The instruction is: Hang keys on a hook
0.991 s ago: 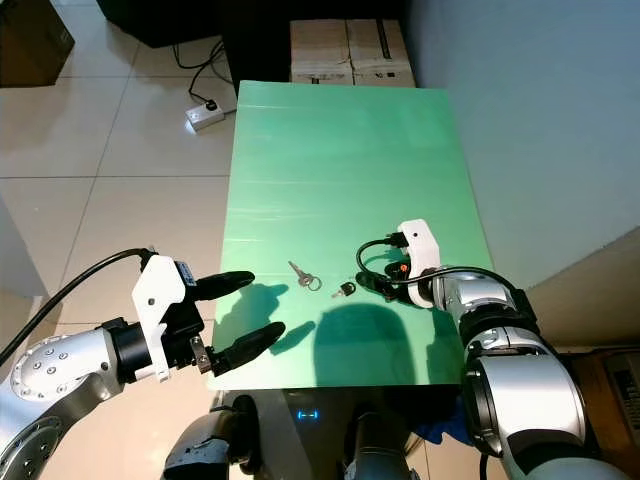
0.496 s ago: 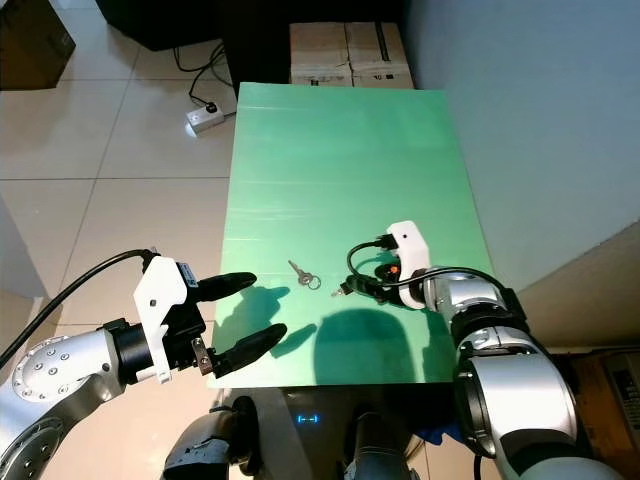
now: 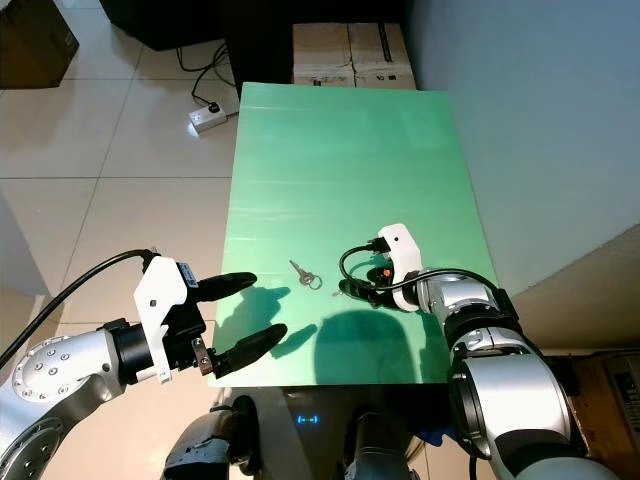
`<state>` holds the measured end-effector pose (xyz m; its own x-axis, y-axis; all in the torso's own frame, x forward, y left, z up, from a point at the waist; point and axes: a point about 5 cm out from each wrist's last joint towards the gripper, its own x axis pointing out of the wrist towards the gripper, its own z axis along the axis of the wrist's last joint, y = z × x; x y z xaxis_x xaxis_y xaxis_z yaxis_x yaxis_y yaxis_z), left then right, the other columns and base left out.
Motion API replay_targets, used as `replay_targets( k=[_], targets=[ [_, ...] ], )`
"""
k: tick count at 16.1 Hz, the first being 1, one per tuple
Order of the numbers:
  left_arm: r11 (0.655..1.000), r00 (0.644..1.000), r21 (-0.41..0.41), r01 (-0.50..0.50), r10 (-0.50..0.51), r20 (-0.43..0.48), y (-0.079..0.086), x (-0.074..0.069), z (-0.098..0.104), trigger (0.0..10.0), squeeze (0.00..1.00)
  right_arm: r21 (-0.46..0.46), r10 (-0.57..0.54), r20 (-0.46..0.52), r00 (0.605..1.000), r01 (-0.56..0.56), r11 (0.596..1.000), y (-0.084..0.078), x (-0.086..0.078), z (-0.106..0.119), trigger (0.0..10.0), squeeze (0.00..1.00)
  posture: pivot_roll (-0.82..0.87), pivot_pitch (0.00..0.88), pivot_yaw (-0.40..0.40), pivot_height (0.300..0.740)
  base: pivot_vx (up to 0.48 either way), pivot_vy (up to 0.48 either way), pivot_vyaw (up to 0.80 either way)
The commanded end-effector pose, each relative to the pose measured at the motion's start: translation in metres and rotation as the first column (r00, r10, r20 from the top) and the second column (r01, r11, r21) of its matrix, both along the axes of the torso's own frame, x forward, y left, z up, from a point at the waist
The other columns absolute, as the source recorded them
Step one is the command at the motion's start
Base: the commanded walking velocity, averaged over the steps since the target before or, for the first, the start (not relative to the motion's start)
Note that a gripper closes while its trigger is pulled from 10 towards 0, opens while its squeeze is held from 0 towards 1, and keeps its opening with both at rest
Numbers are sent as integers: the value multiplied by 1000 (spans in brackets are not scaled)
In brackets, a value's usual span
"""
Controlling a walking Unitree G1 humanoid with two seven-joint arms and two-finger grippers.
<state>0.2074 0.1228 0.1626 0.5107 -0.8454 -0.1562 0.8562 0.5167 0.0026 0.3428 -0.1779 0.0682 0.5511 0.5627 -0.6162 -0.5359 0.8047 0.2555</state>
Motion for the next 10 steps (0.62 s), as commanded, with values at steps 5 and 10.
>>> replay_targets(
  k=[5, 10],
  targets=[
    [999, 999, -8, 33, -33, -2, -4, -5, 2, 10000, 0, 13, 41, -43, 998, -40, 999, 0, -6, -6, 392, 0, 51, 297, 12, 740, 0, 0, 0],
    [999, 999, -10, 34, -34, -3, -5, -4, 3, 10000, 0, 16, 42, -57, 997, -41, 999, -3, -8, -6, 0, 0, 50, 297, 10, 740, 0, 0, 0]
  ],
)
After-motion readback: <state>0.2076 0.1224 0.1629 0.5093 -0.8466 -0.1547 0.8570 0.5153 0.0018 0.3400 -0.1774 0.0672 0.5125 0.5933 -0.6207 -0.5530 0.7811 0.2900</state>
